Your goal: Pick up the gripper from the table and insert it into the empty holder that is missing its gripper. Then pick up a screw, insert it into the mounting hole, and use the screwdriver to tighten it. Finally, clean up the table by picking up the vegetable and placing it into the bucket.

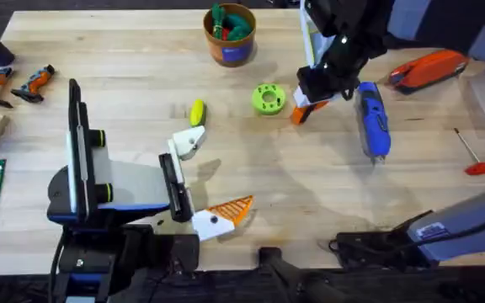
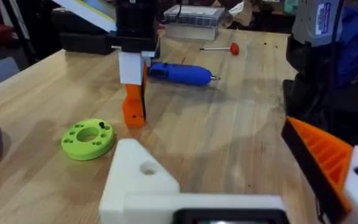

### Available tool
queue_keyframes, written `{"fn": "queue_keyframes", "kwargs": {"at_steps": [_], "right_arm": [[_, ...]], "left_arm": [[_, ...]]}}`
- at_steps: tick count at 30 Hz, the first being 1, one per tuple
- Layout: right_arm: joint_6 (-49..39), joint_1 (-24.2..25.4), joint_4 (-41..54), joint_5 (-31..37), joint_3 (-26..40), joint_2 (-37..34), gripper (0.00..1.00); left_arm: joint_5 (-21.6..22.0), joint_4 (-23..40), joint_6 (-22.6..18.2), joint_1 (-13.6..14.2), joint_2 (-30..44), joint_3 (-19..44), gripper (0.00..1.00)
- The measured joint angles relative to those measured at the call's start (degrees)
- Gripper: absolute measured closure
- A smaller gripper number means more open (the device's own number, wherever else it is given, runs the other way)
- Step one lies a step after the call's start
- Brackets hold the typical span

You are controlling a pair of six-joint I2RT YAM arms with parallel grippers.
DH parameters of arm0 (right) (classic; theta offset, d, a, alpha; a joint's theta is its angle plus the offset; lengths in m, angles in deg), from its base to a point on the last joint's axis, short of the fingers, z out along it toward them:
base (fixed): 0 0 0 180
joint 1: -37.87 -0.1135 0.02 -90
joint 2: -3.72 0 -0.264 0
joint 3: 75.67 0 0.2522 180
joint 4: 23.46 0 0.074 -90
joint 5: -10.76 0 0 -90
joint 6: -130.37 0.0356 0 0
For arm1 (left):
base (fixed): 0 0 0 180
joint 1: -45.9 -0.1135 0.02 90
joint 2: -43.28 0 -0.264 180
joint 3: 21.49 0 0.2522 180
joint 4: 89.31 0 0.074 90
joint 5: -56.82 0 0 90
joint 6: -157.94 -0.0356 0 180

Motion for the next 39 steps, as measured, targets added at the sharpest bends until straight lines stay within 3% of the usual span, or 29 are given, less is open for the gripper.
{"fn": "queue_keyframes", "kwargs": {"at_steps": [14,20,29,32,39], "right_arm": [[0.0,0.0,3.1,0.0,0.0,1.9,0.984],[0.0,0.0,2.7,-2.0,0.8,12.4,0.984],[1.5,0.0,-0.2,-13.3,1.1,23.2,0.984],[2.7,0.0,-5.8,-17.2,-2.3,26.1,0.985],[8.6,0.0,-20.3,-27.7,-17.5,32.2,0.985]], "left_arm": [[0.0,0.0,0.0,0.0,0.0,0.0,0.015],[0.0,0.0,0.0,0.0,0.0,0.0,0.015],[0.0,0.0,0.0,0.0,0.0,0.0,0.016],[0.0,0.0,0.0,0.0,0.0,0.0,0.015],[0.0,0.0,0.0,0.0,0.0,0.0,0.015]]}}
